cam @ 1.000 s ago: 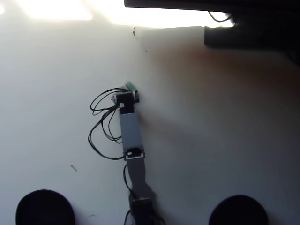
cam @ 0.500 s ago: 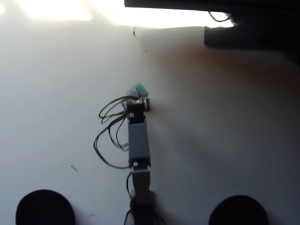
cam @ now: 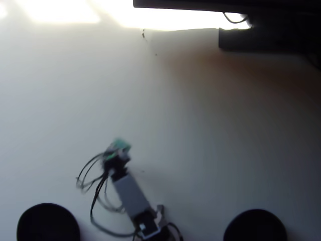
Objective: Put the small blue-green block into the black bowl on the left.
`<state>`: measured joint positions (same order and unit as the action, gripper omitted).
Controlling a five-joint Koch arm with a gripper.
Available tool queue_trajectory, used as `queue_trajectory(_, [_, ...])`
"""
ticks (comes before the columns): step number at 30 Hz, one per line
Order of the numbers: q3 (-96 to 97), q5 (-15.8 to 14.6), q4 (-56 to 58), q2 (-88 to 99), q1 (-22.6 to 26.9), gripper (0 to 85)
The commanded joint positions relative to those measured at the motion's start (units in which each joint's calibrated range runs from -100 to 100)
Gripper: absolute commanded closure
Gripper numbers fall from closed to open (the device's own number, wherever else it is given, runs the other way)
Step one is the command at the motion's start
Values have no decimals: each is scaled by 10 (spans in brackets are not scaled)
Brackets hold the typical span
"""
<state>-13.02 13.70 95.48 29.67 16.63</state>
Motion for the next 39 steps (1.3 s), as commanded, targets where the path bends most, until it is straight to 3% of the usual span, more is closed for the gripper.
queue_trajectory(1, [5, -32, 31, 50, 41, 824])
queue_trajectory(7, [37, -99, 32, 96, 161, 824])
queue_trajectory(9, [37, -104, 31, 104, 189, 824])
queue_trajectory(17, [-21, -78, 45, 94, 270, 824])
queue_trajectory(23, [-133, -64, 45, -19, 348, 824])
queue_trajectory(29, [-193, -59, 45, -158, 396, 824])
queue_trajectory(39, [-265, -59, 45, -236, 400, 798])
